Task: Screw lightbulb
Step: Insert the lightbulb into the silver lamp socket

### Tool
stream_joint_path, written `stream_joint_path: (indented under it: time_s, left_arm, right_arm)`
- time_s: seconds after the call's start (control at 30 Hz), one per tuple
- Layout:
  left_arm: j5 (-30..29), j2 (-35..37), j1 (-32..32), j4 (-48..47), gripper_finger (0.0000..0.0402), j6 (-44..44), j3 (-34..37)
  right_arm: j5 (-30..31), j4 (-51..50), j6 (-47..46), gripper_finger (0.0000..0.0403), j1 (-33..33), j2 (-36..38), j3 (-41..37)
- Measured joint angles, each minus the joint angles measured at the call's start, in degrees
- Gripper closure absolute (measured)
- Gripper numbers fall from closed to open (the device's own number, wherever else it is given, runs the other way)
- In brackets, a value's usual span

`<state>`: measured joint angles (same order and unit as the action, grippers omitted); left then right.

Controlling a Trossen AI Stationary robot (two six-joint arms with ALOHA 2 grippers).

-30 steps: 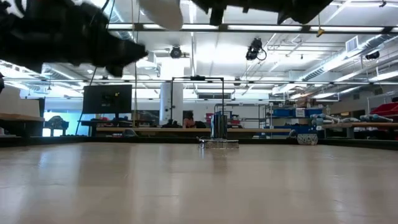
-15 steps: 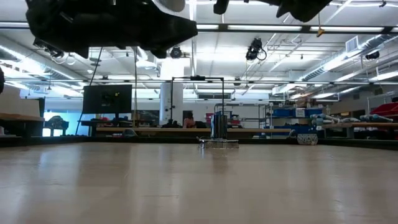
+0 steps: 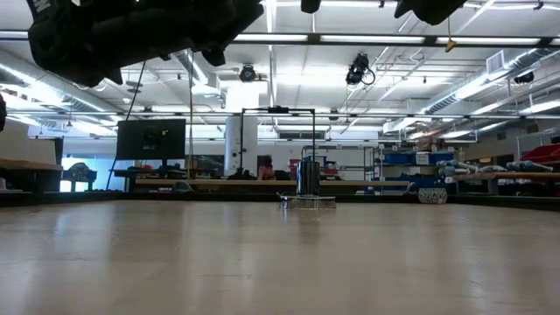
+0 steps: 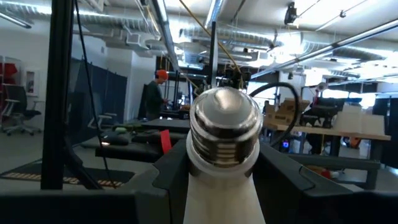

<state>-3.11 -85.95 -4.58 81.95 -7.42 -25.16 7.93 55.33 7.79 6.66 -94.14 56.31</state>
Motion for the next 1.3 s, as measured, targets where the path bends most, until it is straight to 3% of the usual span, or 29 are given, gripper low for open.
stream_joint_path:
  time_s: [0.7, 1.3]
  left_arm:
    - [0.3, 0.2, -0.1, 5.5, 0.0273, 0.6, 3.7]
    - [0.4, 0.1, -0.2, 1.3, 0.0273, 3.8, 4.0]
  right_arm:
    - [1.8, -15.2, -5.2, 0.0241, 0.1, -0.3, -0.2]
    - [1.8, -22.4, -9.7, 0.0235, -0.1, -0.1, -0.1]
